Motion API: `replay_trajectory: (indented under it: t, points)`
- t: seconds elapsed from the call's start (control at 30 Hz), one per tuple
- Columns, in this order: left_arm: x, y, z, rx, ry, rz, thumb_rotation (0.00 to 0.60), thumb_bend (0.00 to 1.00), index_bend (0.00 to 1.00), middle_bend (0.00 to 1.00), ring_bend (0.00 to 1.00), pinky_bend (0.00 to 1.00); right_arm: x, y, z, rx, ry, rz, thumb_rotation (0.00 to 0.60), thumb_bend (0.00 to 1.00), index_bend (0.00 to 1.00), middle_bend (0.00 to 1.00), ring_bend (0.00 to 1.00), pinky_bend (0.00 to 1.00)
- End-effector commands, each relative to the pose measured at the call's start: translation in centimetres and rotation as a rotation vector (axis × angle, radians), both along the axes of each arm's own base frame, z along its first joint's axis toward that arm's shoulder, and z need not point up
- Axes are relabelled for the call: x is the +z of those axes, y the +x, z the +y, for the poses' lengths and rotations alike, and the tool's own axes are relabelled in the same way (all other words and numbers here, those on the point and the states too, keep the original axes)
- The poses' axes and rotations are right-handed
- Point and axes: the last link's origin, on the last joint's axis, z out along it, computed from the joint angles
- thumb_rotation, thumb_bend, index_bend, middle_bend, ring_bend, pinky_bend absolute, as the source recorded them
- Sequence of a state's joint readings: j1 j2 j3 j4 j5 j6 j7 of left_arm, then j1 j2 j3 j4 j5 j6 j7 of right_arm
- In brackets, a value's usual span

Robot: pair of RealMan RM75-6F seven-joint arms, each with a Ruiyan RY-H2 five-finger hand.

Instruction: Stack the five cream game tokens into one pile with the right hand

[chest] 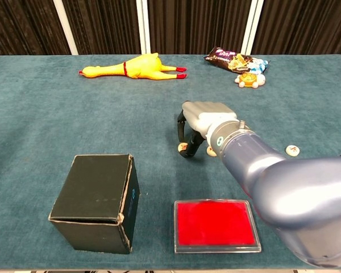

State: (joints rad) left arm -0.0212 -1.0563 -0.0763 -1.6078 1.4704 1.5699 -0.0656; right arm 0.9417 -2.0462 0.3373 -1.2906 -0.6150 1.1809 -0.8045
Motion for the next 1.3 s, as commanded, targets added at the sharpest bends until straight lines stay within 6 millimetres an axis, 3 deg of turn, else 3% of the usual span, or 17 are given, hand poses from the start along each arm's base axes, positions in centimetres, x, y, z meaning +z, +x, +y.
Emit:
replay_trajectory:
  t: [0.03,0.9,1.07,1.3]
  points:
    - [0.0,0.0,0.0,0.0,-0.001,0.001,0.6,0.12,0.12,0.0,0.0,0.03,0.0,0.1,-0.1,-0.001,-0.003,0.006,0.6,0.36,0.52,0.0,0.0,0.0]
    - [0.0,-0.1,0.0,0.003,-0.001,-0.005,0.6,0.12,0.12,0.0,0.0,0.03,0.1,-0.4,-0.6,-0.032,0.017,0.017,0.6,0.39,0.55,0.0,0.0,0.0]
    - [0.0,-0.1,0.0,0.001,-0.001,-0.003,0.6,0.12,0.12,0.0,0.0,0.03,1.2,0.0,-1.2,-0.024,-0.006,0.004,0.6,0.39,0.55,0.0,0.0,0.0]
    - [0.0,0.0,0.0,0.001,-0.004,0.0,0.6,0.12,0.12,0.0,0.0,0.03,5.0,-0.7,-1.4,-0.028,-0.014,0.018,0.6,0.39,0.55,0.0,0.0,0.0]
